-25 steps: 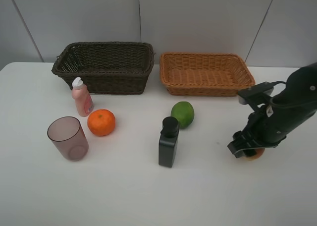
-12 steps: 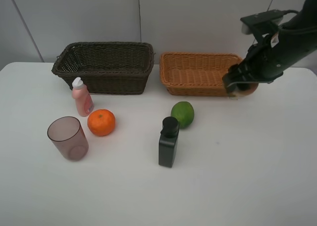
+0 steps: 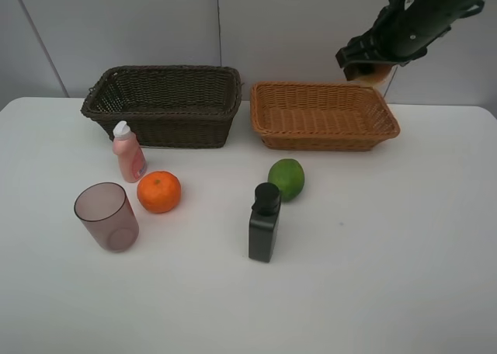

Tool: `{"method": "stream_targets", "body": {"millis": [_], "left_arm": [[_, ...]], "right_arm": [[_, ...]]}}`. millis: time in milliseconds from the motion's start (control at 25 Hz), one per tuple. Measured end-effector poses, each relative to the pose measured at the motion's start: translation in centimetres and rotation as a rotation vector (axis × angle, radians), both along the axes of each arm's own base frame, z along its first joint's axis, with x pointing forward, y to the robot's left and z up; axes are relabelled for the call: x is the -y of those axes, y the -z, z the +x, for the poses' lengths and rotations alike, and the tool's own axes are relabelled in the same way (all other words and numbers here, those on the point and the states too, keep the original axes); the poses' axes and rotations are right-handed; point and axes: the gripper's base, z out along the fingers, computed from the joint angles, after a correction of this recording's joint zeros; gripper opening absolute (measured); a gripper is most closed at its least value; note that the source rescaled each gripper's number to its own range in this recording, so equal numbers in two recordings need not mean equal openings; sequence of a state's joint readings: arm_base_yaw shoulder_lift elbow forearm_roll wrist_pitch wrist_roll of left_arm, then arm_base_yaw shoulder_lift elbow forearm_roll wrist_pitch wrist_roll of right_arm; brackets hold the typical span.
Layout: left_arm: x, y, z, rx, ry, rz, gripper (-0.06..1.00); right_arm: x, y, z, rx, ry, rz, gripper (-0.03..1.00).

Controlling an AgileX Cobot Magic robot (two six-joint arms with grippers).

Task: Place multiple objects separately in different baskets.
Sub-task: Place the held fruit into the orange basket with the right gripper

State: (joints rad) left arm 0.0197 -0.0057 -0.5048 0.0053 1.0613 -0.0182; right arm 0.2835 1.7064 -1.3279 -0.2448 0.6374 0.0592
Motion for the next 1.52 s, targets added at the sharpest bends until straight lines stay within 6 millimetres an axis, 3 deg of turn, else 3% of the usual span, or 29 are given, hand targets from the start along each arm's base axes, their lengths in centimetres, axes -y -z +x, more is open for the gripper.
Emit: {"method": "stream_targets", "body": {"millis": [160, 480, 840, 1160, 1200, 1360, 1520], "left_arm": [[0.0, 0.0, 0.0, 0.000, 0.000, 0.000, 1.00], [0.0, 0.0, 0.0, 0.000, 0.000, 0.000, 1.00], [0.0, 0.0, 0.0, 0.000, 0.000, 0.000, 1.00], [0.0, 0.0, 0.0, 0.000, 0.000, 0.000, 1.00], [0.0, 0.0, 0.0, 0.000, 0.000, 0.000, 1.00], [0.0, 0.0, 0.0, 0.000, 0.000, 0.000, 1.00], [0.0, 0.0, 0.0, 0.000, 0.000, 0.000, 1.00]], "right_arm": [[0.4, 1.2, 2.7, 0.022, 0.020, 0.008, 0.43], [1.6, 5.8, 6.5, 0.052, 0.037, 0.027, 0.43], [1.8, 11.2, 8.1, 0.013, 0.024, 0.018, 0.43], [2.0, 11.6, 8.2, 0.007, 0.031, 0.020, 0.43], [2.0, 11.6, 8.2, 0.006, 0.032, 0.021, 0.46], [2.0, 11.6, 8.2, 0.005, 0.033, 0.022, 0.80], [2.0, 11.6, 8.1, -0.003, 0.035, 0.019, 0.89]]}}
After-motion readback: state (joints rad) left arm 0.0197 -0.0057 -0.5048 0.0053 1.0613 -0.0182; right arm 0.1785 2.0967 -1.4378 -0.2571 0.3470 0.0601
